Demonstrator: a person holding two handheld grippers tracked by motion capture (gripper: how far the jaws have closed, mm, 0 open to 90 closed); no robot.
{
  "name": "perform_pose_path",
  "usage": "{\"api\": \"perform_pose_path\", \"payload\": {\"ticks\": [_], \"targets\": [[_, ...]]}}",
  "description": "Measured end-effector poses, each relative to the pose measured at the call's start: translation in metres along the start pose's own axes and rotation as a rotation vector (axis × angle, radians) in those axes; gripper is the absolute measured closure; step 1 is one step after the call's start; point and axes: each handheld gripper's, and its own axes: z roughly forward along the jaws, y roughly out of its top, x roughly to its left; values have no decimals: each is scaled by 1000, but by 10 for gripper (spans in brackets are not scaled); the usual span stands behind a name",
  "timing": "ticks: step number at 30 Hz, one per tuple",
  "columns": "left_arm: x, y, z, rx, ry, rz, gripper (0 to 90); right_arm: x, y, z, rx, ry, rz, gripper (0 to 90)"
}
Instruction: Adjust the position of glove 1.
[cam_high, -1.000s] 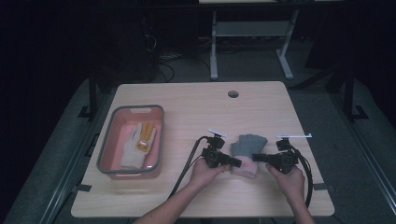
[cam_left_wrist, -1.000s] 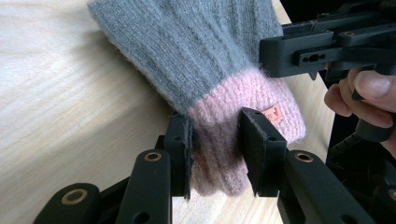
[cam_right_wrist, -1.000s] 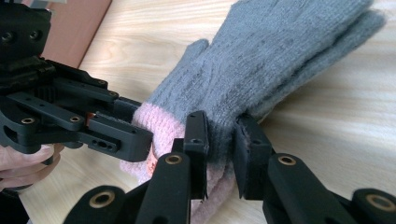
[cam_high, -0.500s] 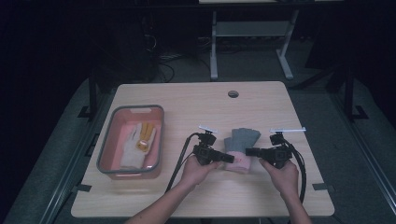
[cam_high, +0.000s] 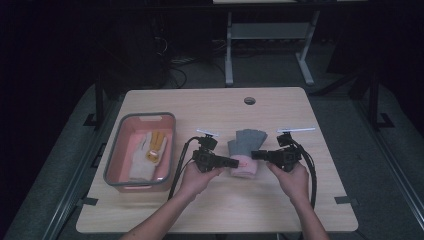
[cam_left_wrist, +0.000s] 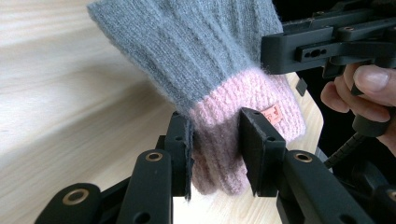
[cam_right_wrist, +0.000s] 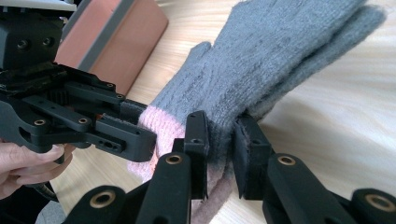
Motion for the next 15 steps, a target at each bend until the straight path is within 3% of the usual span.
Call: {"api": "perform_pose_path", "payload": {"ticks": [15], "targets": [[10,2,-46,-59,35,-1,663,38,29,19,13,37,-56,769]]}}
